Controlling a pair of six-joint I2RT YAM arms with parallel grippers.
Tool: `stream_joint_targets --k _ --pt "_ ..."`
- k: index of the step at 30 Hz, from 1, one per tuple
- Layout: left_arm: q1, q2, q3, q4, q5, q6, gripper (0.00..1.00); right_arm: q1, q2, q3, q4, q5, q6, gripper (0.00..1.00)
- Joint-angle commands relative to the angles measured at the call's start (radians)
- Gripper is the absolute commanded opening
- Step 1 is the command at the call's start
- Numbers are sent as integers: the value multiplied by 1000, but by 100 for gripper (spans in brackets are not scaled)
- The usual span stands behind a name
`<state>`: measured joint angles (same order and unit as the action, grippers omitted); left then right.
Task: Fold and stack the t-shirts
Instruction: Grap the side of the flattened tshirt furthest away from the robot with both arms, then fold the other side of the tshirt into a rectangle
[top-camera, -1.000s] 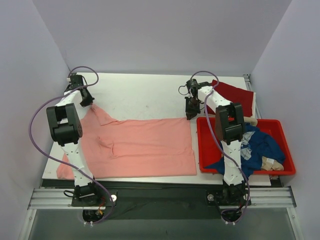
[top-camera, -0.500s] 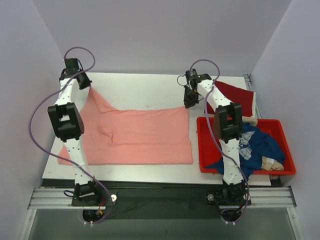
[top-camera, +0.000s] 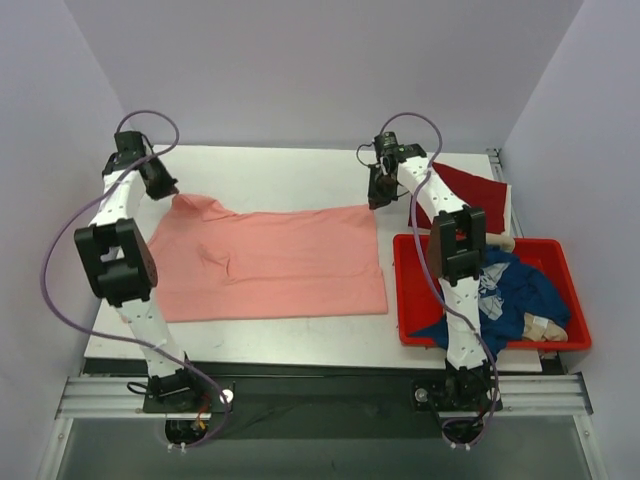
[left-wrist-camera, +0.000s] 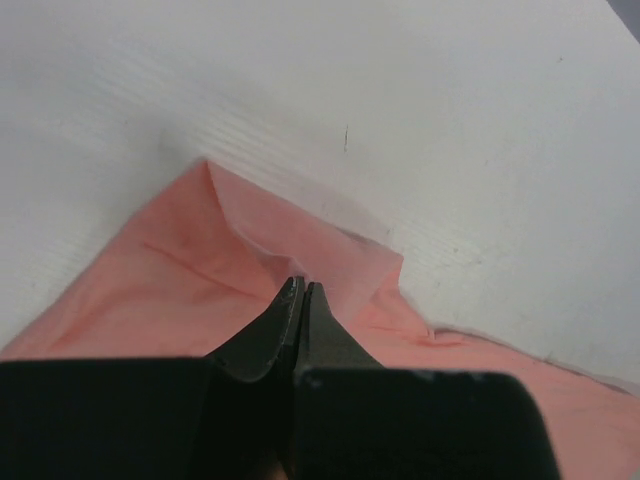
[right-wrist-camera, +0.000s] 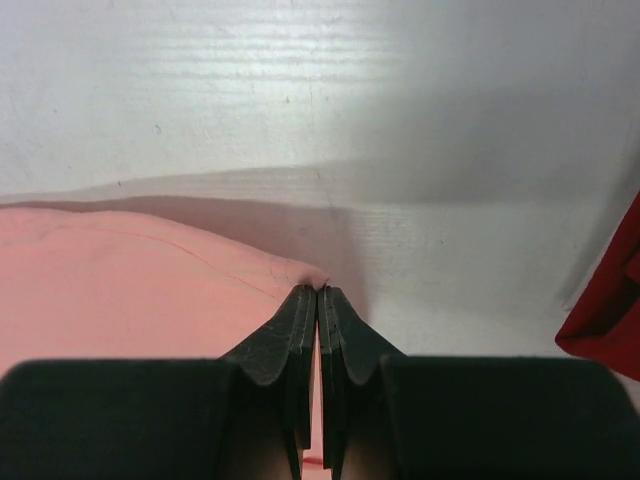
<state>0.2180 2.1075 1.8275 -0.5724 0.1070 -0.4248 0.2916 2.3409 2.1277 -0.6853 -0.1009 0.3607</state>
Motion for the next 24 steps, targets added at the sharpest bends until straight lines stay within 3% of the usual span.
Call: stream_joint_targets --k 1,14,24 --pt "40 -225 -131 43 40 -22 0 20 -135 -73 6 -22 -32 0" --pt "165 -624 -534 3 103 -20 0 67 -380 -388 55 24 -37 0" --pt "204 -816 -691 -40 170 -58 0 70 -526 -601 72 56 -35 0"
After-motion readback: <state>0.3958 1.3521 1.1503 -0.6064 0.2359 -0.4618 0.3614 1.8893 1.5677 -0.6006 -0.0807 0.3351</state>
